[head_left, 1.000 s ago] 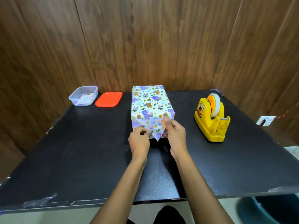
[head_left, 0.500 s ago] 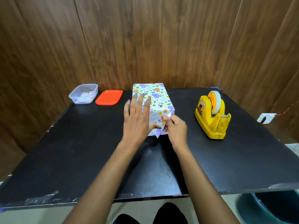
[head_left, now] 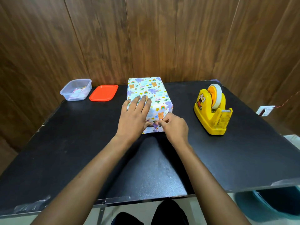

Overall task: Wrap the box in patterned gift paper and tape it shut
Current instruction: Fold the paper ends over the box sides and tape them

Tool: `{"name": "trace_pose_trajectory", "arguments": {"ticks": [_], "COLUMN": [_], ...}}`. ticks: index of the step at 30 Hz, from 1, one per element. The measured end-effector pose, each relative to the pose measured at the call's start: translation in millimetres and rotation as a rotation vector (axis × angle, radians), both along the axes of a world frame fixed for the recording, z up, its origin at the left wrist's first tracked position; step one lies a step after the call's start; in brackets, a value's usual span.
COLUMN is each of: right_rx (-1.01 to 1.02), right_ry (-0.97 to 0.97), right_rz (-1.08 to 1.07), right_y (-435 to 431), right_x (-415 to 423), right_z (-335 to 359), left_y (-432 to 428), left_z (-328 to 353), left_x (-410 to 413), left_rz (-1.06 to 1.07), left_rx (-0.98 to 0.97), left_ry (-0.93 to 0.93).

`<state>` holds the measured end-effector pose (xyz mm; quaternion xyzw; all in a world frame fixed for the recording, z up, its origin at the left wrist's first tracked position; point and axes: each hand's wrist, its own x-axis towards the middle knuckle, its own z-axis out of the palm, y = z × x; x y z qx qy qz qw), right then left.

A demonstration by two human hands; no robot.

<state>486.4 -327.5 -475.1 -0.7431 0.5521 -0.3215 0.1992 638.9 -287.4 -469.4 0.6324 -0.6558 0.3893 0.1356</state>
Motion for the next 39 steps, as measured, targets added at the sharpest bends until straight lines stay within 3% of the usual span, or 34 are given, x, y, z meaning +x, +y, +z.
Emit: {"name": "trace_pose_trajectory", "arguments": {"ticks": [3, 7, 10, 13, 16, 19, 22, 28, 32, 39], "right_rx": [-0.035, 0.050, 0.245, 0.074, -0.149, 0.186, 0.424, 0.445, 0.546, 0.537], "right_ry": [0.171, 0.209, -0.075, -0.282, -0.081, 0.067, -0.183, -0.462, -0.535, -0.811], "right_rz": [-0.028, -0.022, 0.020, -0.121, -0.467, -0.492, -0.387, -0.360, -0.335, -0.333], "right_y": [2, 2, -1, -9, -25, -48, -58, -62, -48, -37], "right_x": [1, -1, -16, -50, -92, -122, -132, -138, -142, -144], "right_z": [-3, -4, 11, 42, 65, 69, 78, 97, 76, 50], "left_y": [1, 1, 1, 2, 4, 4, 4, 4, 4, 3], "left_z": [-1, -2, -2, 2, 2, 1, 2, 3, 3, 4], "left_x": [-1, 0, -2, -2, -2, -2, -3, -5, -4, -5], "left_rz": [0.000, 0.012, 0.017, 0.008, 0.002, 0.002, 0.000, 0.008, 0.012, -0.016], "left_rx": [-0.015, -0.003, -0.001, 0.000, 0.008, 0.013, 0.023, 0.041, 0.042, 0.027], "left_ry": [-0.008, 0.001, 0.004, 0.018, 0.028, 0.033, 0.044, 0.064, 0.066, 0.073]}}
